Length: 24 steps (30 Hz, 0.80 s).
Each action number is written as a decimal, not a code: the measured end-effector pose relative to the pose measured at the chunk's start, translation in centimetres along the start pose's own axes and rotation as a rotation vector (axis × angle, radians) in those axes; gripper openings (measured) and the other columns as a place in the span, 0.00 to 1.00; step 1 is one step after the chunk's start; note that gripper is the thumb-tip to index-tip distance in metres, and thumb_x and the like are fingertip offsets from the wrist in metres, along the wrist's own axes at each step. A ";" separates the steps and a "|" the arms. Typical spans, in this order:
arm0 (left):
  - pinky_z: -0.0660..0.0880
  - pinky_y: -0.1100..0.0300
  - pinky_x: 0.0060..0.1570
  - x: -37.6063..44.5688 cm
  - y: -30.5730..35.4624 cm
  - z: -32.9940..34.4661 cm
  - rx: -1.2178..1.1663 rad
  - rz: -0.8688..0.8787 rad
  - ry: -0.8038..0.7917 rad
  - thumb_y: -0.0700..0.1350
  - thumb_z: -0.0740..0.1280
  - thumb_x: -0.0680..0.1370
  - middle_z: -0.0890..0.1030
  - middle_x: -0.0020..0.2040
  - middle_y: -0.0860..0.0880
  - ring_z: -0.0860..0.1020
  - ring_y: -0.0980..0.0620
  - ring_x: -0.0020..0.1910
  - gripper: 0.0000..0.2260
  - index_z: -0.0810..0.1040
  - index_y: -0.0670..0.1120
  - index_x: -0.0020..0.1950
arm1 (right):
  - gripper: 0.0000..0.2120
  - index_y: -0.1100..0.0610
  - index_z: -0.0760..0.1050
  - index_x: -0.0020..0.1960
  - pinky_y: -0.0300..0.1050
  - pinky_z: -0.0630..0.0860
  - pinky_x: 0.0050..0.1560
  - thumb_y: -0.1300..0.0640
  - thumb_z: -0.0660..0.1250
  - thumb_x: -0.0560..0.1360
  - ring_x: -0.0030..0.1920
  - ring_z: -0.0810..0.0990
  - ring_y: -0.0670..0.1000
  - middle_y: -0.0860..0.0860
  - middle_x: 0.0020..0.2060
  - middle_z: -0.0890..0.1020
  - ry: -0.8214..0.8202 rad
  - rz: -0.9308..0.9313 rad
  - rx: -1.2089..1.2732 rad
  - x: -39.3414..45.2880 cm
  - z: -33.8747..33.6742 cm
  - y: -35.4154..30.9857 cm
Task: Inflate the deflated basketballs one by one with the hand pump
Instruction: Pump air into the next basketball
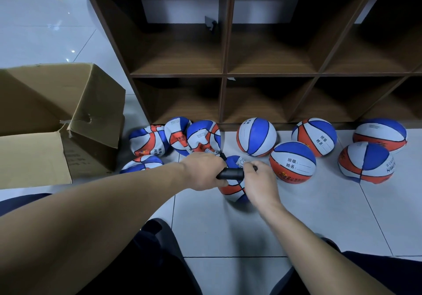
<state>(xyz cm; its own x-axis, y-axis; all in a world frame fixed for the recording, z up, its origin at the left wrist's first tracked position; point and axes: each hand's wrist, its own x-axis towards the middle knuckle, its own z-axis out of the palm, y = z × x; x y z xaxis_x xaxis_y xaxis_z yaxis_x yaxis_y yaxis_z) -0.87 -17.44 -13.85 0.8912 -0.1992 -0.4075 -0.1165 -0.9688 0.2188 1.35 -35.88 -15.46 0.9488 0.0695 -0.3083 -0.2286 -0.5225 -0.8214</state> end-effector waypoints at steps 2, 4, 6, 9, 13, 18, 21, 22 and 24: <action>0.75 0.53 0.40 -0.1 -0.6 -0.3 -0.027 -0.024 0.016 0.61 0.68 0.83 0.79 0.41 0.52 0.78 0.51 0.40 0.13 0.78 0.53 0.48 | 0.14 0.60 0.77 0.42 0.49 0.69 0.36 0.55 0.62 0.83 0.35 0.73 0.54 0.51 0.32 0.77 0.014 -0.003 -0.012 0.7 -1.5 -0.6; 0.76 0.53 0.40 0.0 -1.5 -0.5 -0.030 -0.063 0.026 0.61 0.69 0.82 0.79 0.40 0.54 0.77 0.53 0.39 0.12 0.78 0.54 0.48 | 0.16 0.61 0.73 0.38 0.50 0.66 0.36 0.56 0.63 0.84 0.34 0.70 0.53 0.51 0.31 0.74 0.062 0.020 0.004 1.7 -3.3 -0.7; 0.78 0.53 0.42 -0.1 -2.8 -0.6 -0.031 -0.107 0.010 0.61 0.69 0.82 0.80 0.41 0.54 0.78 0.53 0.41 0.10 0.79 0.55 0.50 | 0.17 0.58 0.69 0.36 0.50 0.65 0.37 0.56 0.64 0.83 0.35 0.68 0.54 0.52 0.31 0.71 0.112 0.053 0.037 2.7 -4.8 -0.4; 0.81 0.51 0.46 -0.2 -3.8 -0.8 -0.052 -0.142 0.003 0.60 0.69 0.83 0.81 0.42 0.54 0.80 0.53 0.42 0.09 0.80 0.56 0.52 | 0.17 0.56 0.66 0.35 0.50 0.63 0.36 0.56 0.64 0.82 0.35 0.66 0.54 0.51 0.30 0.69 0.144 0.081 0.051 3.3 -5.6 -0.1; 0.83 0.48 0.46 -0.3 -2.8 -0.5 -0.031 -0.161 0.063 0.60 0.67 0.82 0.81 0.39 0.53 0.80 0.52 0.40 0.11 0.80 0.54 0.47 | 0.19 0.54 0.65 0.32 0.49 0.64 0.35 0.59 0.62 0.82 0.33 0.67 0.54 0.49 0.28 0.69 0.235 0.049 0.079 1.7 -4.4 -0.6; 0.80 0.51 0.40 -0.5 -1.3 -0.4 -0.039 -0.160 0.140 0.61 0.66 0.83 0.80 0.36 0.53 0.79 0.51 0.37 0.14 0.79 0.53 0.43 | 0.16 0.58 0.69 0.36 0.51 0.67 0.35 0.57 0.61 0.82 0.33 0.69 0.53 0.52 0.30 0.72 0.228 -0.030 0.085 0.3 -2.5 -1.4; 0.80 0.51 0.39 -0.5 -0.4 -0.4 -0.045 -0.149 0.137 0.60 0.66 0.82 0.80 0.36 0.53 0.80 0.49 0.37 0.14 0.79 0.53 0.43 | 0.15 0.57 0.73 0.39 0.49 0.69 0.36 0.55 0.60 0.83 0.35 0.73 0.54 0.53 0.33 0.76 0.178 -0.030 0.068 -0.1 -1.5 -1.2; 0.80 0.51 0.39 -0.4 -0.2 -0.3 -0.041 -0.145 0.137 0.60 0.66 0.82 0.80 0.36 0.53 0.80 0.49 0.37 0.14 0.79 0.53 0.43 | 0.15 0.55 0.73 0.39 0.49 0.69 0.36 0.55 0.60 0.83 0.36 0.73 0.53 0.52 0.34 0.77 0.164 -0.032 0.063 -0.3 -1.3 -1.2; 0.79 0.52 0.37 -0.4 0.3 -0.2 -0.030 -0.131 0.140 0.59 0.66 0.82 0.80 0.36 0.52 0.80 0.48 0.37 0.13 0.78 0.52 0.44 | 0.14 0.53 0.74 0.40 0.49 0.71 0.38 0.55 0.60 0.84 0.38 0.75 0.52 0.50 0.36 0.78 0.142 -0.040 0.061 -0.8 -0.8 -1.2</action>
<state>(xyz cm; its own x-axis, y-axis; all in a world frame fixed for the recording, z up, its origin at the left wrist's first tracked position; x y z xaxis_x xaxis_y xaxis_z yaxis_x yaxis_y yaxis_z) -1.18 -17.66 -13.48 0.9505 -0.0472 -0.3071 0.0157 -0.9798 0.1991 1.07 -36.02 -13.89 0.9777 -0.0344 -0.2073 -0.1990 -0.4684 -0.8608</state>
